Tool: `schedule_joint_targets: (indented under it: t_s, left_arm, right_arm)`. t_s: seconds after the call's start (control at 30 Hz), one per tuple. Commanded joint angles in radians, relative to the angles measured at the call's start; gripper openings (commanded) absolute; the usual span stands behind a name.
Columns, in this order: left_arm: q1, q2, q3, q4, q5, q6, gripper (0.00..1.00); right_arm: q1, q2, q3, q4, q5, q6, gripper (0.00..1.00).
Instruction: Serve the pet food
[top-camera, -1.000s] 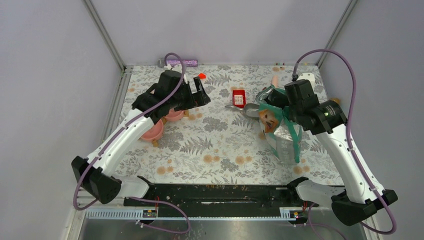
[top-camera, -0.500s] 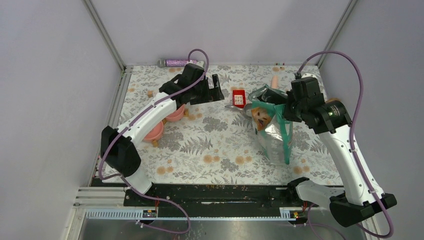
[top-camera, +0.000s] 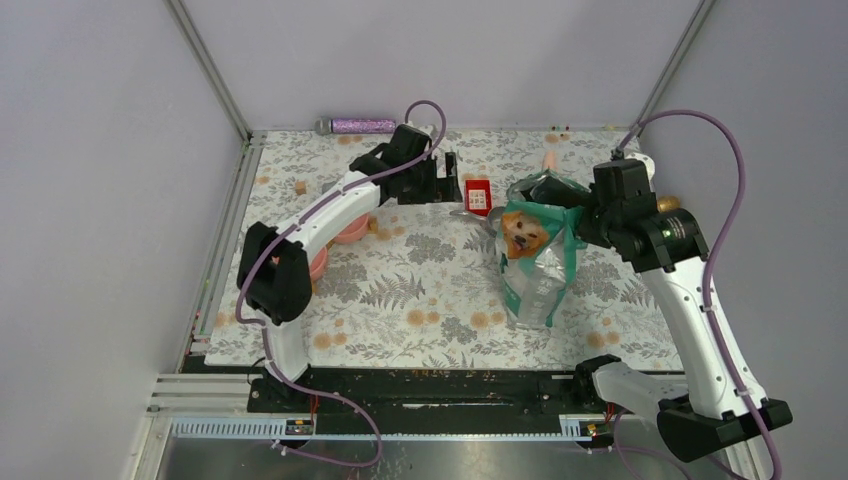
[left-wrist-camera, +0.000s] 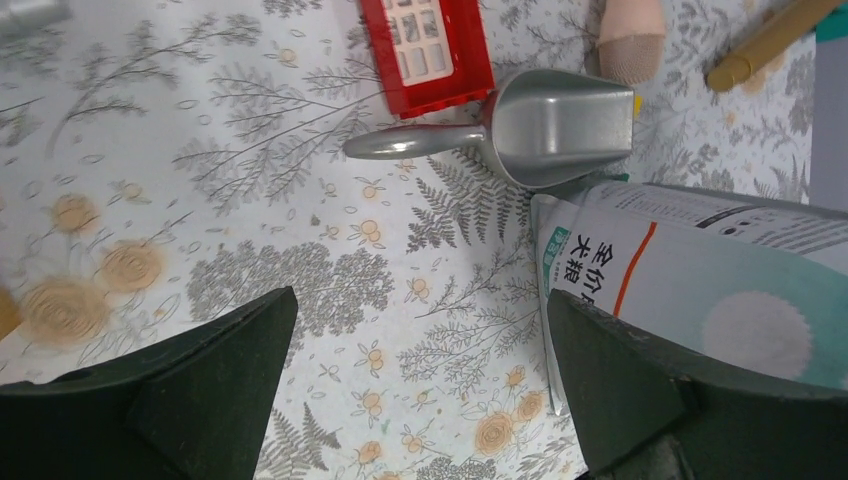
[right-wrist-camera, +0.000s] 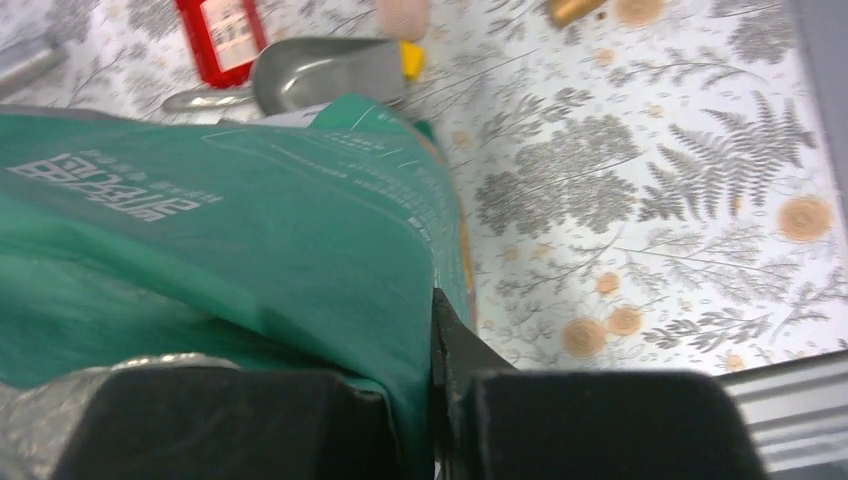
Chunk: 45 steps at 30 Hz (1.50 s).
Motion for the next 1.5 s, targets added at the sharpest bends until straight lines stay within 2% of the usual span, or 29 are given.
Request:
schedule_joint_targets:
  t_s: [0.0, 0.07, 0.13, 0.3, 0.37, 0.43, 0.6, 0.67, 0.8, 0.87, 1.2, 1.33, 1.47]
  left_arm:
    - [-0.008, 0.079, 0.070, 0.087, 0.166, 0.084, 0.99]
    - [-0.008, 0.123, 0.105, 0.098, 0.238, 0.107, 0.99]
    - [-0.008, 0.154, 0.132, 0.094, 0.249, 0.123, 0.99]
    - [-0.008, 0.204, 0.182, 0.068, 0.242, 0.183, 0.99]
    - [-0.007, 0.222, 0.188, 0.075, 0.280, 0.223, 0.99]
    - [-0.007, 0.245, 0.203, 0.075, 0.292, 0.260, 0.99]
    - [-0.005, 0.310, 0.278, 0.042, 0.254, 0.351, 0.99]
    - [-0.002, 0.340, 0.313, 0.028, 0.237, 0.355, 0.99]
    - [-0.001, 0.388, 0.333, 0.038, 0.245, 0.338, 0.99]
    - [0.000, 0.410, 0.346, 0.042, 0.263, 0.330, 0.99]
    - [0.010, 0.488, 0.397, 0.088, 0.225, 0.262, 0.99]
    - [0.011, 0.521, 0.405, 0.100, 0.291, 0.222, 0.99]
    - [0.011, 0.536, 0.400, 0.115, 0.320, 0.193, 0.99]
  right_arm:
    - [-0.055, -0.080, -0.006, 0.175, 0.187, -0.041, 0.13]
    - [-0.074, -0.083, -0.085, 0.189, 0.175, -0.061, 0.21]
    - [-0.116, -0.079, -0.154, 0.207, 0.157, -0.056, 0.26]
    - [-0.242, -0.064, -0.208, 0.241, 0.042, -0.056, 0.29]
    - [-0.250, -0.072, -0.204, 0.255, 0.000, -0.071, 0.30]
    - [-0.250, -0.098, -0.212, 0.287, -0.108, -0.095, 0.33]
    - [-0.250, -0.158, -0.211, 0.300, -0.192, -0.111, 0.49]
    - [-0.250, -0.189, -0.212, 0.297, -0.200, -0.115, 0.56]
    - [-0.250, -0.249, -0.234, 0.330, -0.220, -0.112, 0.75]
    - [-0.251, -0.278, -0.243, 0.353, -0.229, -0.109, 0.80]
    - [-0.250, -0.436, -0.336, 0.503, -0.192, -0.078, 0.86]
    - [-0.250, -0.571, -0.435, 0.674, -0.185, -0.063, 0.88]
    - [-0.250, -0.641, -0.484, 0.739, -0.173, -0.061, 0.92]
